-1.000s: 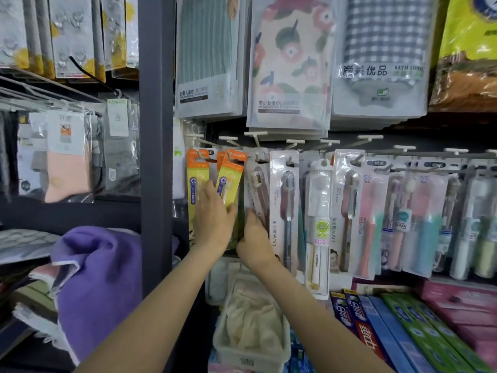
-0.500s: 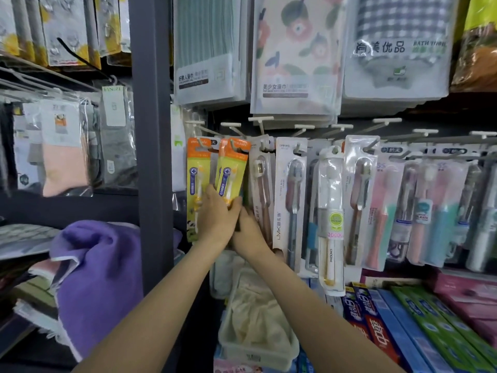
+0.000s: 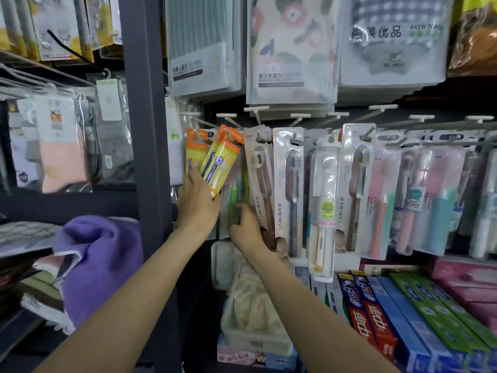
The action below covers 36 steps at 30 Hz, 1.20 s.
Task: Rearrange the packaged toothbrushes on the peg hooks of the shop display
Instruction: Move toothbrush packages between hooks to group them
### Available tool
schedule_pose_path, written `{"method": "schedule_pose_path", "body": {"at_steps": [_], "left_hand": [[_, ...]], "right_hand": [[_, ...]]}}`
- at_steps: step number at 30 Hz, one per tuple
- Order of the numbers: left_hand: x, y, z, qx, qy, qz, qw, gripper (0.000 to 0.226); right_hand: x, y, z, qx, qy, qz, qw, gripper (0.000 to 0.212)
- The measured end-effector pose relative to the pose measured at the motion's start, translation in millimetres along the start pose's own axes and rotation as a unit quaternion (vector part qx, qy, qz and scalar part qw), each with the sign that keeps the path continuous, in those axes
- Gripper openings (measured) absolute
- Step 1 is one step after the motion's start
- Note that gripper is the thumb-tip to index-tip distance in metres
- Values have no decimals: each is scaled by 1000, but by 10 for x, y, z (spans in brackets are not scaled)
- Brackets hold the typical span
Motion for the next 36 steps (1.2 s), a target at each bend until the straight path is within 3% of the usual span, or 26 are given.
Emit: {"method": "schedule_pose_path", "body": {"at_steps": [4, 7, 10, 13, 18, 23, 31, 36], "left_hand": [[5, 1, 48, -24, 1, -8, 1000, 69], [7, 2, 45, -35, 0, -3, 999, 67], [11, 8, 44, -32, 0, -3, 999, 69], [12, 11, 44, -39, 0, -8, 999, 71], [31, -20, 25, -3, -9, 2, 1000, 72], [69, 7, 42, 24, -26, 7, 999, 64], [24, -43, 22, 78, -58, 28, 995, 53], [-6, -62, 18, 124, -72, 61, 988, 49]], "right_hand": [[-42, -6, -38, -79, 43, -19, 996, 58], [-106, 35, -74, -73, 71, -45, 994, 63], [-91, 53, -91, -75, 76, -63, 992, 38], [46, -41, -54, -61, 66, -13, 996, 19], [385, -335, 202, -28, 58, 72, 995, 35], [566, -595, 482, 85, 46, 135, 986, 65], [509, -777, 753, 344, 24, 169, 923, 74], [528, -704, 730, 451, -101, 131, 877, 70]]}}
Point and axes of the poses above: each hand's wrist, its own x-axis away from the middle knuckle, its own z-axis out of the back of the hand, y = z × x, the point moved 8 cm from there along -x, towards the middle knuckle, and after that the axes turned 4 degrees about y, right-handed, at the moved point
